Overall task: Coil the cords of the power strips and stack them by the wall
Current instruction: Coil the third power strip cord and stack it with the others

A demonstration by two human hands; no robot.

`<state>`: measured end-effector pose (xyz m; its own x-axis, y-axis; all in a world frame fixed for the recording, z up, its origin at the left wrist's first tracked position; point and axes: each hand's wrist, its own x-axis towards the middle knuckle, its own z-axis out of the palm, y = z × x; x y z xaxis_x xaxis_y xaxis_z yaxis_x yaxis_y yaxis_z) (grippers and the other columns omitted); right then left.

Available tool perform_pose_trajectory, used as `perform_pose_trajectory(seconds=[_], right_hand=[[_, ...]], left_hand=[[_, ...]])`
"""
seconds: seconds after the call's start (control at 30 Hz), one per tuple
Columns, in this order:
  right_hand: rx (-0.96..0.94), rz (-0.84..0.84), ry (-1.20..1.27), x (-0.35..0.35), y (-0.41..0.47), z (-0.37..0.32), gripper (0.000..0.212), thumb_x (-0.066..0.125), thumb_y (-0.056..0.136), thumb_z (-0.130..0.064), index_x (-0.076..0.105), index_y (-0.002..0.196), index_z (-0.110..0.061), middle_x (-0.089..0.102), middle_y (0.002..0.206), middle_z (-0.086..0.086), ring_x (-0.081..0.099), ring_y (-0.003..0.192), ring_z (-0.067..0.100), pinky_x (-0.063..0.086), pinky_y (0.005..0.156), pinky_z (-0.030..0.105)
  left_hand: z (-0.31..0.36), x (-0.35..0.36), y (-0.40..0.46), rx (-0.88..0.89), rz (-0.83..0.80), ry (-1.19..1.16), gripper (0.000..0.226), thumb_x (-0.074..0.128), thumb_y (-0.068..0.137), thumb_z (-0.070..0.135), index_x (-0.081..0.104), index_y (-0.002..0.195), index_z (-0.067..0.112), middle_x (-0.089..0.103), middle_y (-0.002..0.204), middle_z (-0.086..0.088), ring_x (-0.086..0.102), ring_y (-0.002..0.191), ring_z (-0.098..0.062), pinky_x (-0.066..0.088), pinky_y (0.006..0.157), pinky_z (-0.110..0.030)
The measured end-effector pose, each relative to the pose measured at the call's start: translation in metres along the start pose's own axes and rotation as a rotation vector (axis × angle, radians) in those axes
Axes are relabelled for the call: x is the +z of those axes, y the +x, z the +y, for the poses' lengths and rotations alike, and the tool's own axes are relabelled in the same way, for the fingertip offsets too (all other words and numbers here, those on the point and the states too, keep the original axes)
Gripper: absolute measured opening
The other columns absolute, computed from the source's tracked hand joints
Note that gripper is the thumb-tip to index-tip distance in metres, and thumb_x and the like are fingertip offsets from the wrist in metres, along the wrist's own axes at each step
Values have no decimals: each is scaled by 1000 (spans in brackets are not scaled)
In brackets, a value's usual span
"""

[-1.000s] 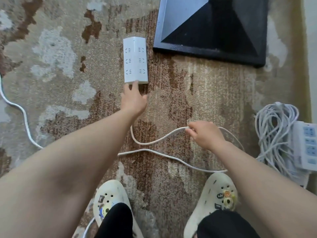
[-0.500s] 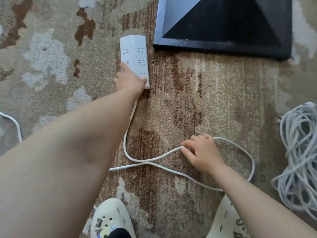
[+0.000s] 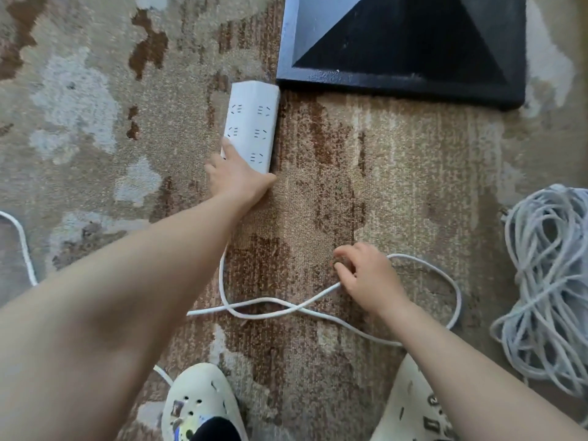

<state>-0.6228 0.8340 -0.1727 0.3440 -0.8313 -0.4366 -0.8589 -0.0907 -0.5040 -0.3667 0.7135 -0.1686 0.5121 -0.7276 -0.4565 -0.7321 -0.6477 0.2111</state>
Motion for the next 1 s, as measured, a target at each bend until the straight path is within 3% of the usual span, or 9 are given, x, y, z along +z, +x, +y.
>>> perform_pose_trajectory(seconds=[0.17, 0.33, 0.5, 0.57, 0.63, 0.7, 0.8, 0.9, 1.0], right_hand=[[292, 167, 400, -22, 20, -12, 40, 53, 99, -36, 49, 137, -24, 61, 92, -7, 60, 71, 11, 51, 56, 25], [617, -134, 963, -34, 13, -26, 50, 55, 94, -56, 52, 128, -19, 70, 101, 6, 67, 80, 21, 52, 69, 34], [649, 100, 1176, -30, -21, -22, 27, 64, 93, -10, 55, 118, -17, 71, 114, 3, 71, 94, 17, 56, 66, 31], [607, 182, 1235, -41, -30, -12, 28, 57, 96, -4, 57, 121, -16, 71, 115, 2, 70, 98, 19, 56, 69, 32], [555, 229, 1278, -51, -37, -4, 26, 53, 98, -2, 58, 119, -16, 70, 117, 5, 69, 102, 22, 57, 76, 35], [542, 271, 1276, -58, -43, 1, 24, 52, 99, -4, 59, 118, -18, 70, 118, 6, 69, 105, 24, 58, 83, 42], [614, 257, 1238, -68, -53, 10, 25, 55, 99, -21, 57, 124, -19, 70, 117, 5, 69, 101, 26, 58, 83, 48], [720, 204, 1294, -78, -57, 21, 47, 67, 88, -48, 51, 128, -27, 70, 113, 2, 69, 95, 22, 57, 69, 37], [770, 282, 1314, -80, -54, 32, 58, 76, 80, -47, 49, 127, -26, 69, 106, 1, 69, 87, 16, 51, 57, 28]], left_hand=[[-40, 24, -88, 181, -79, 16, 118, 70, 57, 51, 7, 151, 18, 40, 134, -14, 38, 119, -35, 40, 97, -47], [-39, 46, -179, 190, -110, -220, 107, 71, 60, 40, 18, 148, 13, 40, 130, -10, 39, 116, -33, 38, 100, -42], [-16, 56, -217, 266, -277, -448, 117, 82, 66, 48, 12, 154, 14, 33, 137, -4, 36, 127, -17, 35, 104, -29], [-5, 50, -215, 178, -471, -690, 88, 77, 76, 43, 30, 147, 22, 47, 132, 2, 52, 115, -12, 47, 91, -27], [5, 46, -213, 84, -667, -936, 32, 62, 92, 31, 55, 123, 29, 67, 117, -2, 66, 98, -19, 53, 71, -27], [18, 42, -213, 78, -709, -1008, 15, 54, 97, 22, 58, 110, 28, 71, 103, -8, 67, 81, -26, 54, 60, -31], [44, 43, -221, 182, -686, -950, 26, 57, 95, 17, 48, 119, 21, 65, 96, -9, 58, 63, -13, 46, 48, -24], [66, 55, -240, 403, -706, -777, 41, 61, 92, 9, 40, 125, 23, 61, 107, -6, 59, 78, -9, 44, 56, -13], [81, 68, -246, 478, -717, -730, 45, 60, 92, 5, 40, 122, 31, 59, 112, -8, 59, 85, -12, 44, 59, -12]])
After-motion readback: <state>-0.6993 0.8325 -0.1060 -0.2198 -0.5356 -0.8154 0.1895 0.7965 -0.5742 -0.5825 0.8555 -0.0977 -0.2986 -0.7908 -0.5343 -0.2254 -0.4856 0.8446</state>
